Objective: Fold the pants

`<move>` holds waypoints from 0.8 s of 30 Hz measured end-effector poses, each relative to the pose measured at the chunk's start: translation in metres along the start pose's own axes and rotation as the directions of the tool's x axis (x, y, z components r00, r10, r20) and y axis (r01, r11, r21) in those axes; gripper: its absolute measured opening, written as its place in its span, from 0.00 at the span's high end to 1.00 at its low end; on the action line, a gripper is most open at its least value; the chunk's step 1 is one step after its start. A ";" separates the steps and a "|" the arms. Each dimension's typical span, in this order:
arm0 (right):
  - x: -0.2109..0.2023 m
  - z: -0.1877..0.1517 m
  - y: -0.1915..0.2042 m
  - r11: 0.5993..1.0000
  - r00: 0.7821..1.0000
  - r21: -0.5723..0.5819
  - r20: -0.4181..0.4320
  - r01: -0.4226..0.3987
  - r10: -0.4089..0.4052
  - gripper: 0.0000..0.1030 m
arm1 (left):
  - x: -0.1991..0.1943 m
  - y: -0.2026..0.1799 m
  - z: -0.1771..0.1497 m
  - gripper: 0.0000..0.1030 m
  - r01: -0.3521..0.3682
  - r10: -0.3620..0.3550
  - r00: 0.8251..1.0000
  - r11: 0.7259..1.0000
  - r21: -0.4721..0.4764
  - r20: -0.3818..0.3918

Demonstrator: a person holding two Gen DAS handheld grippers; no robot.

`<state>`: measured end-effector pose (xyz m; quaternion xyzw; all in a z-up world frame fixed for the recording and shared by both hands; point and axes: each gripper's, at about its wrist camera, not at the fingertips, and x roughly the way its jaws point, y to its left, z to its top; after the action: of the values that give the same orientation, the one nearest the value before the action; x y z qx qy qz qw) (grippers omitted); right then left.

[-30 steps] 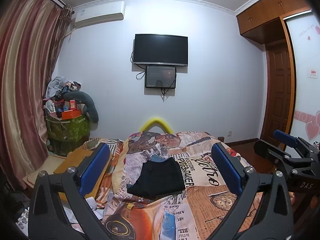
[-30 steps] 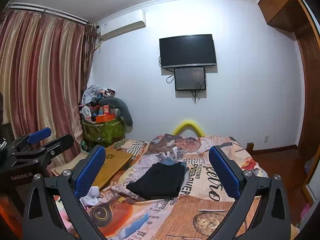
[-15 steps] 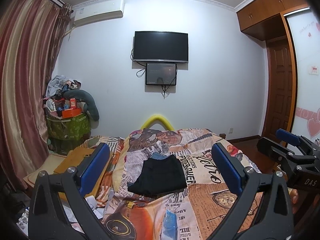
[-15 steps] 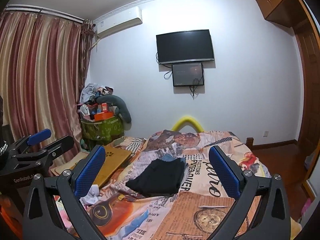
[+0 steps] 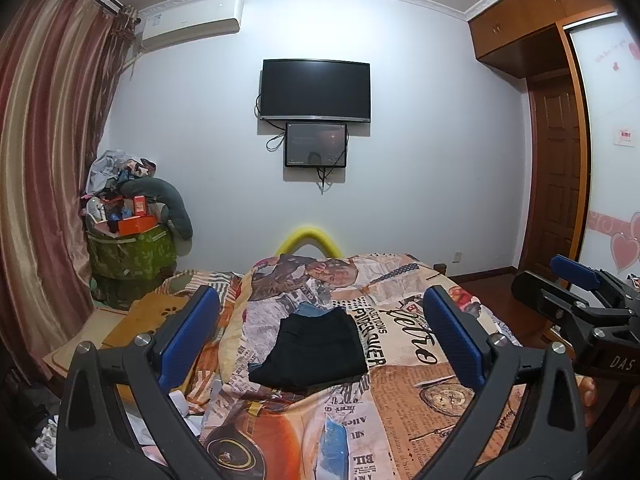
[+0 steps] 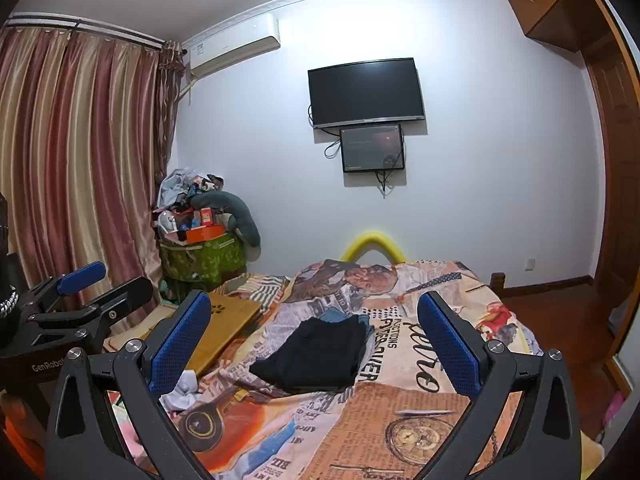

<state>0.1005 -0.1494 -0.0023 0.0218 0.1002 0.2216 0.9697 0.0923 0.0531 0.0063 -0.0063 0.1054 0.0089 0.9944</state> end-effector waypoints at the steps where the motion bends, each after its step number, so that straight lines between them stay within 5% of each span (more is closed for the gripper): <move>1: 0.000 -0.001 0.000 1.000 1.000 0.001 -0.002 0.002 -0.002 0.00 | 0.000 -0.001 0.000 0.00 0.000 0.000 1.000 1.000 0.003 -0.001; 24: -0.001 -0.001 -0.005 1.000 1.000 0.010 -0.007 0.015 -0.015 0.00 | 0.007 -0.005 -0.003 0.00 0.037 -0.038 0.999 0.999 -0.009 -0.039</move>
<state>0.1012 -0.1544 -0.0034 0.0254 0.1049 0.2139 0.9709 0.0990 0.0482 0.0014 -0.0127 0.1246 -0.0094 0.9921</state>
